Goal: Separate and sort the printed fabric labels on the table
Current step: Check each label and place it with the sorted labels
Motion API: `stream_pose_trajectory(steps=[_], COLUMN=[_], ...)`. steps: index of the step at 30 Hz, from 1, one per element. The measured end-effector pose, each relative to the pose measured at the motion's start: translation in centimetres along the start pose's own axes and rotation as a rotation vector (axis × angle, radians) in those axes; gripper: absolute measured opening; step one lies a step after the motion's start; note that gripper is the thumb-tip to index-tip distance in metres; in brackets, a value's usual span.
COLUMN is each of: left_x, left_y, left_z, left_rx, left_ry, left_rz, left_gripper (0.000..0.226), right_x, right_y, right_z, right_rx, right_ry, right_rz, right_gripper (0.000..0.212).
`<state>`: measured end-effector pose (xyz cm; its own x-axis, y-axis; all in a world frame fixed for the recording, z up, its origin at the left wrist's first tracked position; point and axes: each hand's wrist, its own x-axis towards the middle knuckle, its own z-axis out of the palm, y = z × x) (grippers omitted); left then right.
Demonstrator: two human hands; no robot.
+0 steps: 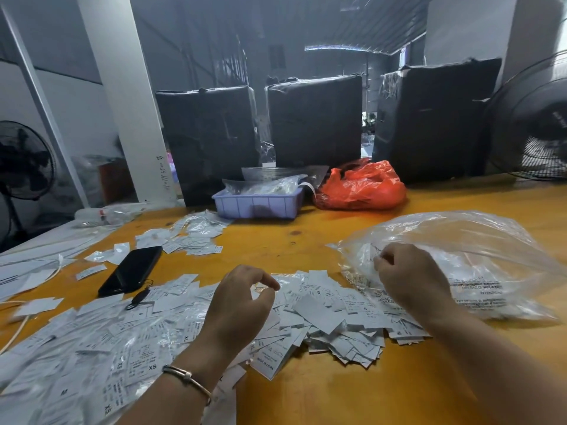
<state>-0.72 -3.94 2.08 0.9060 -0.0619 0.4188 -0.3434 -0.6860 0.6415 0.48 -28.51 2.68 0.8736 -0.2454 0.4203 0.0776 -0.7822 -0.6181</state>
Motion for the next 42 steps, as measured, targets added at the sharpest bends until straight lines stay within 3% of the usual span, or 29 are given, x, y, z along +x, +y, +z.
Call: stream_pose_trajectory(steps=[4, 7, 10, 14, 17, 20, 21, 25, 30, 35, 39, 42], left_x=[-0.2, -0.5, -0.8, -0.8, -0.5, -0.3, -0.3, -0.2, -0.2, -0.2, -0.2, -0.3], left_y=[0.8, 1.4, 1.7, 1.5, 1.3, 1.1, 1.0, 0.9, 1.1, 1.0, 1.1, 1.3], left_z=[-0.3, -0.4, 0.0, 0.2, 0.0, -0.2, -0.2, -0.6, -0.7, -0.7, -1.0, -1.0], left_rx=[-0.219, -0.363, -0.498, -0.555, -0.55, -0.545, -0.528, -0.505, -0.538, -0.539, -0.596, -0.636], left_ry=[-0.112, -0.309, -0.455, -0.437, -0.357, -0.227, -0.181, -0.078, -0.09, -0.11, -0.13, -0.144], left_rz=[0.016, -0.011, -0.065, -0.063, -0.06, -0.121, -0.14, -0.201, -0.212, -0.218, -0.181, -0.171], left_gripper=[0.011, 0.04, 0.043, 0.013, 0.007, 0.009, 0.013, 0.02, 0.008, 0.013, 0.008, 0.024], right_x=[-1.7, -2.6, -3.0, -3.4, -3.3, -2.5, -2.4, -2.9, -3.0, -3.1, -3.0, -2.9], right_y=[-3.1, -4.0, -4.1, -4.2, -3.9, -3.0, -2.9, -2.8, -2.9, -3.1, -3.2, -3.2], right_z=[0.1, 0.3, 1.0, 1.7, 1.8, 1.5, 1.3, 1.5, 1.6, 1.3, 1.2, 1.1], right_rx=[0.639, 0.946, 1.071, 1.103, 0.96, 0.399, 0.245, -0.116, -0.139, -0.224, -0.173, -0.076], right_ry=[-0.322, -0.559, -0.649, -0.695, -0.587, -0.26, -0.239, -0.417, -0.341, -0.415, -0.402, -0.375], right_rz=[0.048, 0.178, 0.227, 0.228, 0.091, -0.253, -0.34, -0.464, -0.519, -0.55, -0.519, -0.43], right_gripper=[0.017, 0.034, 0.036, 0.027, 0.018, 0.014, 0.018, 0.05, 0.021, 0.027, 0.015, 0.009])
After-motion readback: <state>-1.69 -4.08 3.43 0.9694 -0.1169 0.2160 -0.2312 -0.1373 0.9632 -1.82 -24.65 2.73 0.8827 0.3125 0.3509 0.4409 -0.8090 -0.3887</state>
